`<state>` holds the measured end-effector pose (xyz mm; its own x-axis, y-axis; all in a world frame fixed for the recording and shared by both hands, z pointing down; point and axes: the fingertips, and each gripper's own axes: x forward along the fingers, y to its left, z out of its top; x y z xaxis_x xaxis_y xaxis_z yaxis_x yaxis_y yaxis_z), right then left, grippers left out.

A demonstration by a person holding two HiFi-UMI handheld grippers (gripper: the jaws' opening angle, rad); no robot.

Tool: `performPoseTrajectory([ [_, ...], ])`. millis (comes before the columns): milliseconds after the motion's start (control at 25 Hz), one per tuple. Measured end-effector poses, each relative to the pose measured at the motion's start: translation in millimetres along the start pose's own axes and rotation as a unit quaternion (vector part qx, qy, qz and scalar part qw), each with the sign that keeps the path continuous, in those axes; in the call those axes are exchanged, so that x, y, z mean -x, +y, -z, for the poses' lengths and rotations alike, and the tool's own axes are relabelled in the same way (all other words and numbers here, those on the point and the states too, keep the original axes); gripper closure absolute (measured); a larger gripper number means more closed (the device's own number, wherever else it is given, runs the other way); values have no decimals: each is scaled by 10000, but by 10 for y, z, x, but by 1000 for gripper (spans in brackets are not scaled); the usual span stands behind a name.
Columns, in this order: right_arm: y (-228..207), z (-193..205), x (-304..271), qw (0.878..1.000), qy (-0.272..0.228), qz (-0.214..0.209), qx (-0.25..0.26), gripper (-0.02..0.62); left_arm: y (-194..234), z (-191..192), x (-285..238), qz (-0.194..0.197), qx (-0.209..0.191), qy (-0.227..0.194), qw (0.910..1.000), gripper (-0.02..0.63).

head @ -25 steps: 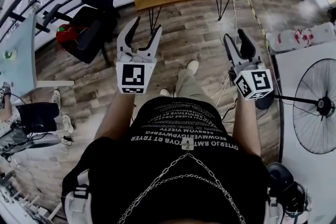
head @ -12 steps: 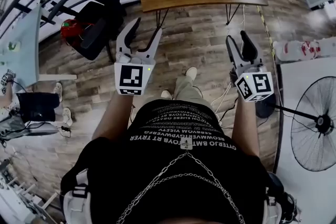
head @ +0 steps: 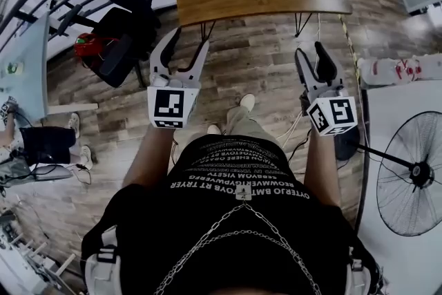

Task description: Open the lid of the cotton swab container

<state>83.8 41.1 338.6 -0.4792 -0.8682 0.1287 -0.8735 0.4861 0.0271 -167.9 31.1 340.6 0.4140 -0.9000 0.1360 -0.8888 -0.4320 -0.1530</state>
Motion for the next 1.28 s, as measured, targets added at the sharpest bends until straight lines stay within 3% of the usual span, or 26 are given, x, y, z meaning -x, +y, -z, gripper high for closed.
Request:
performPoseTrajectory([
  [560,-726,74,-381,9999,123,20,-70,388,-218,14,-911,260,214,42,9994,357],
  [1280,-1726,-84,-892,9994,-141,-285,-158,388,-369,-327,-1850,-4,-5,95,10000,357],
])
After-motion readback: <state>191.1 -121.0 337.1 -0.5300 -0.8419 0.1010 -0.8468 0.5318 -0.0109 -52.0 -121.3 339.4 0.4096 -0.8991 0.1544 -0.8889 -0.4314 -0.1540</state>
